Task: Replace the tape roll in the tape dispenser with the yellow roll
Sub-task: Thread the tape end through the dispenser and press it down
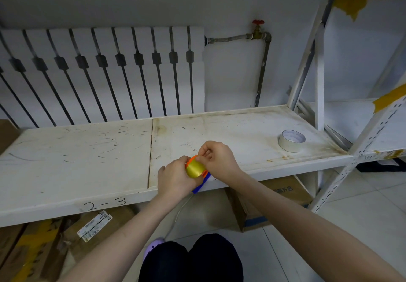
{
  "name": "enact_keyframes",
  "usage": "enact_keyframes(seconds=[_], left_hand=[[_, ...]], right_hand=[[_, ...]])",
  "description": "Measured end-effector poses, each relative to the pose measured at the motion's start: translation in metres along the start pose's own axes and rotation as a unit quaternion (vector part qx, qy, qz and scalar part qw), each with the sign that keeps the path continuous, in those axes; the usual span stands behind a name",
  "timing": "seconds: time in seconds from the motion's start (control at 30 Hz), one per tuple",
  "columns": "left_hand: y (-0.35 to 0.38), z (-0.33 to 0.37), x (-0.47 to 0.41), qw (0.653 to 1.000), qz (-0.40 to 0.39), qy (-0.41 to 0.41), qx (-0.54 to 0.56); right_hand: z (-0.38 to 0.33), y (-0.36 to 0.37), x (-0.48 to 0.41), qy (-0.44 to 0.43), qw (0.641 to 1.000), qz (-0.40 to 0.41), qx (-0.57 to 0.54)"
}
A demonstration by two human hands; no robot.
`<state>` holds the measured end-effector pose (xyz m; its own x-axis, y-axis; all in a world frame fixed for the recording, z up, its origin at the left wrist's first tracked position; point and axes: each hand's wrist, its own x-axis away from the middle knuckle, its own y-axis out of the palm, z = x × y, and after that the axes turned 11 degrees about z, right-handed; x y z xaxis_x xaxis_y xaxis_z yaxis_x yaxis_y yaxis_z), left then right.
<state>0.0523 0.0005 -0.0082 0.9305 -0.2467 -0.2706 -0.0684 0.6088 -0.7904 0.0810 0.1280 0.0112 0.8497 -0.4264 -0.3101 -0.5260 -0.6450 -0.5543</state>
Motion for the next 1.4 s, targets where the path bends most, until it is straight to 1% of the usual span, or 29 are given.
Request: enact_keyframes(seconds=[0.1,0.2,0.33,0.4,0.5,0.6,0.67,0.8,0.87,0.97,1.1,1.17,1.2,1.27,1.33,1.4], left_hand=[[-0.002,0.000,0.001,1.000,0.006,0.022,-0.011],[-0.005,-0.001,0.000,1.000,-0.018,0.011,0.003],[-0.010,0.000,-0.007,0.999,-0.041,-0.003,-0.013],[-0.009,-0.001,-0.012,0.998,-0.055,0.000,-0.029],[-0.010,-0.011,-0.013,0.997,-0.071,-0.004,-0.008],[-0.014,-0.021,-0.012,0.997,-0.071,-0.007,0.014],[-0.016,-0.024,-0.011,0.997,-0.076,-0.008,0.030],[-0.018,-0.027,-0.012,0.995,-0.088,-0.008,0.034],[-0.018,-0.028,-0.015,0.996,-0.087,-0.011,0.030],[-0.018,-0.026,-0.016,0.996,-0.091,-0.007,0.025],[-0.017,-0.025,-0.015,0.996,-0.086,0.016,-0.002],[-0.016,-0.024,-0.016,0.996,-0.082,0.022,-0.011],[-0.016,-0.024,-0.016,0.996,-0.084,0.022,-0.012],[-0.016,-0.024,-0.018,0.995,-0.095,0.016,-0.002],[-0.015,-0.025,-0.020,0.994,-0.104,0.006,0.015],[-0.014,-0.026,-0.022,0.994,-0.109,0.000,0.027]], right_hand=[[-0.002,0.002,0.008,-0.059,0.998,0.002,0.018],[-0.009,0.003,0.013,-0.105,0.994,-0.012,0.021],[-0.023,0.001,0.018,-0.119,0.993,-0.007,-0.011],[-0.035,-0.001,0.018,-0.124,0.991,0.015,-0.045],[-0.047,-0.009,0.004,-0.129,0.988,0.049,-0.072],[-0.036,-0.019,-0.014,-0.066,0.990,0.079,-0.100],[-0.023,-0.024,-0.022,-0.030,0.989,0.105,-0.099],[0.004,-0.034,-0.031,0.016,0.993,0.109,-0.048],[0.018,-0.036,-0.035,0.054,0.992,0.111,-0.037],[0.039,-0.036,-0.038,0.129,0.984,0.115,-0.048],[0.067,-0.025,-0.030,0.227,0.963,0.123,-0.074],[0.070,-0.018,-0.028,0.255,0.952,0.136,-0.096],[0.067,-0.015,-0.028,0.254,0.950,0.145,-0.111],[0.054,-0.015,-0.029,0.206,0.956,0.165,-0.130],[0.035,-0.019,-0.029,0.126,0.969,0.163,-0.135],[0.017,-0.023,-0.027,0.034,0.982,0.146,-0.115]])
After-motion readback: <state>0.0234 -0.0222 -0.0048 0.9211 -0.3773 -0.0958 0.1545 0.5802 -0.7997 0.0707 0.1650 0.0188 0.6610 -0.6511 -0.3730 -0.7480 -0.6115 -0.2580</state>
